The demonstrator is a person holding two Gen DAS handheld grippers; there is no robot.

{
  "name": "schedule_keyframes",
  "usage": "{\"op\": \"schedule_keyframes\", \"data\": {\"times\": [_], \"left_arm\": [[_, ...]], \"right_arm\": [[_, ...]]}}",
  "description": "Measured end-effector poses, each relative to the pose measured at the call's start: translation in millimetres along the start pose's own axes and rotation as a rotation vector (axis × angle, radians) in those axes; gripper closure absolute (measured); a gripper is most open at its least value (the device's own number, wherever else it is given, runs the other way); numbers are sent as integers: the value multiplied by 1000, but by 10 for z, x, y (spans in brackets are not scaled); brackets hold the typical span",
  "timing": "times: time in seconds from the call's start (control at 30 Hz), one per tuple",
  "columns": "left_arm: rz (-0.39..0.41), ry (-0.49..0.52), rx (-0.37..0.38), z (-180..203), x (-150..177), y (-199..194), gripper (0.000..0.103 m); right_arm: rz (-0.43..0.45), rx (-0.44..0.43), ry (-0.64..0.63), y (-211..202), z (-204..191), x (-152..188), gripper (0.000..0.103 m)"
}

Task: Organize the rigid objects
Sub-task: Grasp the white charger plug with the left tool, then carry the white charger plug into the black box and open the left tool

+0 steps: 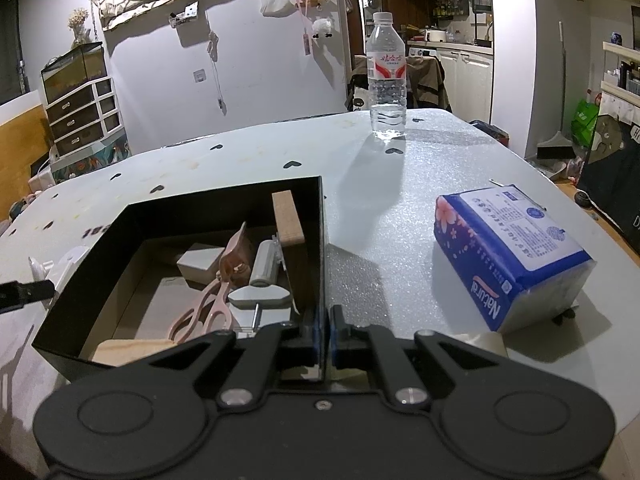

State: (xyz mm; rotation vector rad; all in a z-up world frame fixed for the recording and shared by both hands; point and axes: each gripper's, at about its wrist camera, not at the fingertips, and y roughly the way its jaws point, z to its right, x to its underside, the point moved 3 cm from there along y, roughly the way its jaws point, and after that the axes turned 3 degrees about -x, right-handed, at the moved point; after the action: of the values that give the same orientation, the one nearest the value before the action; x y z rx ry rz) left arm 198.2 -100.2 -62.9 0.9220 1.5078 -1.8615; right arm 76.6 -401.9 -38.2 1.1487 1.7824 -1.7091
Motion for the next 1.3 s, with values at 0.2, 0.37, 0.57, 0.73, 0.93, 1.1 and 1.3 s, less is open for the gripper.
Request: {"op": "schedule_keyframes", "data": {"times": [0.2,0.37,0.57,0.73,0.93,1.1,1.3], "left_arm": [[-23,-18,-36,-32,29,135,22],[-37,-11,-58,11,21,270,27],[-23,4,-92,81,-40,379,36],[-13,33,-110,155,-59,445,39],[-1,52,-135,182,-65,469,55],[-12,20,-104,116,-89,451,56],[-21,25,-61,141,7,319,56]], "right_arm": [[-1,0,-1,0,1,-3,97],[-2,-1,0,5,1,-7,97],[-2,-1,-1,5,2,-7,97],[-2,-2,0,5,4,-7,97],[-2,-1,-1,6,1,-8,97],[-3,-1,-1,6,2,-7,97],[-2,-1,0,6,3,-8,97]]}}
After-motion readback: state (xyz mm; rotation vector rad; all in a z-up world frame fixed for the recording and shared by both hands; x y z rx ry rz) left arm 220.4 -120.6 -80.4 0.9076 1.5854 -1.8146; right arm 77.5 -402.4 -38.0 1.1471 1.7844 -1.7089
